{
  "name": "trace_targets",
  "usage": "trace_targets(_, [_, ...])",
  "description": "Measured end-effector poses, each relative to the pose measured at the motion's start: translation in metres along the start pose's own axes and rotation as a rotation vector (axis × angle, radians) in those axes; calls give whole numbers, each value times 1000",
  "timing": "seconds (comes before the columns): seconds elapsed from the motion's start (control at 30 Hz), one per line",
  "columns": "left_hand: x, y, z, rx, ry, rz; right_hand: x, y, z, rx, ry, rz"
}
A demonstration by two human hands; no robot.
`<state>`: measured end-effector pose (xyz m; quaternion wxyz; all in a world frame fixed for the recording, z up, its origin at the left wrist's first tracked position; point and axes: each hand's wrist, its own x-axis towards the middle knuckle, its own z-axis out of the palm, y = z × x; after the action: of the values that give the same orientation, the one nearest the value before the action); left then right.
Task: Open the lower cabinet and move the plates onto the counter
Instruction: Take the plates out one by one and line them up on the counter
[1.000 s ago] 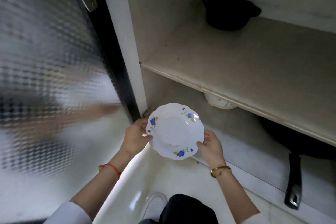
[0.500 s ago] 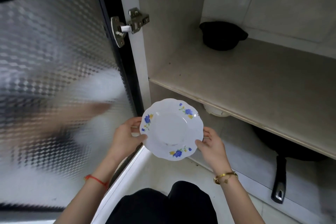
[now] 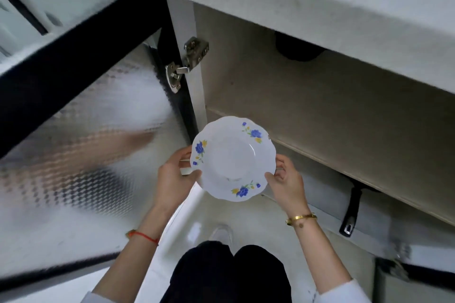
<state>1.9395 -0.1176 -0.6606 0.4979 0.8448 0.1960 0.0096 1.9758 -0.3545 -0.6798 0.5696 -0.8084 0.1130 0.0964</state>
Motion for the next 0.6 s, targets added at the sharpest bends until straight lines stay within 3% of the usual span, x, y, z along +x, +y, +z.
trace_targets(0.33, [-115, 122, -94, -17, -49, -166, -124, -125, -56, -61, -107, 137])
trace_targets(0.6, [-210, 239, -181, 61, -7, -148, -222, -241, -116, -26, -160, 119])
